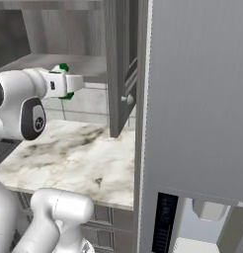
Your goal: Sort all alcoholic drinks to one cabinet, and non-alcoholic drinks to the other.
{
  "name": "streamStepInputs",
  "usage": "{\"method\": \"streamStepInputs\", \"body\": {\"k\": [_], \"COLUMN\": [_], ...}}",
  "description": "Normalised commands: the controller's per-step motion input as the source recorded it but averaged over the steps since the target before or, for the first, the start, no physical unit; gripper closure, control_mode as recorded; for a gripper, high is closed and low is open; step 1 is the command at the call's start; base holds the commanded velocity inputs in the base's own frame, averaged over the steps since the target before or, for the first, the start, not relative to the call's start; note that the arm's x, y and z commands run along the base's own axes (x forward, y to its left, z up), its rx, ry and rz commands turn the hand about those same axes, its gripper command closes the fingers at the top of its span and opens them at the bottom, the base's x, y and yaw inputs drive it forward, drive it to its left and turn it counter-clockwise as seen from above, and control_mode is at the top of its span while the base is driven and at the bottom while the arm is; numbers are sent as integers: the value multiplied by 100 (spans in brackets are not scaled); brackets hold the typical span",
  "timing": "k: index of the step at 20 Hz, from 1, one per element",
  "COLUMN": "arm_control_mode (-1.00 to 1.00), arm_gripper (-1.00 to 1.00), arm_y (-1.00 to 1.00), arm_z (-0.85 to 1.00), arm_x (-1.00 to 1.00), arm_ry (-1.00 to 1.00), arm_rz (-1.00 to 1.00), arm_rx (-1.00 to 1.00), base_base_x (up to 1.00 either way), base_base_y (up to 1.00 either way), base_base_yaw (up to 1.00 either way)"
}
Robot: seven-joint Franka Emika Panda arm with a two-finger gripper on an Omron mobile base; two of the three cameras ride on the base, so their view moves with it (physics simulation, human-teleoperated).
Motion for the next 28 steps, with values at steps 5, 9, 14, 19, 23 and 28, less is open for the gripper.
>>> {"method": "streamStepInputs", "body": {"k": [5, 9, 14, 19, 23, 28], "arm_control_mode": [-100, -100, -100, -100, -100, -100], "arm_gripper": [100, 100, 100, 100, 100, 100], "arm_y": [-24, -30, -15, 0, 0, 0], "arm_z": [33, 6, 0, 0, 0, -1], "arm_x": [6, 34, 47, 46, 42, 47], "arm_ry": [0, 0, 0, 0, 0, 0], "arm_rz": [-1, 0, 0, 0, 0, 0], "arm_rx": [0, 2, 5, 5, 3, 1], "base_base_x": [0, 0, 0, 0, 0, 0], "base_base_y": [0, 0, 0, 0, 0, 0], "base_base_yaw": [0, 0, 0, 0, 0, 0]}}
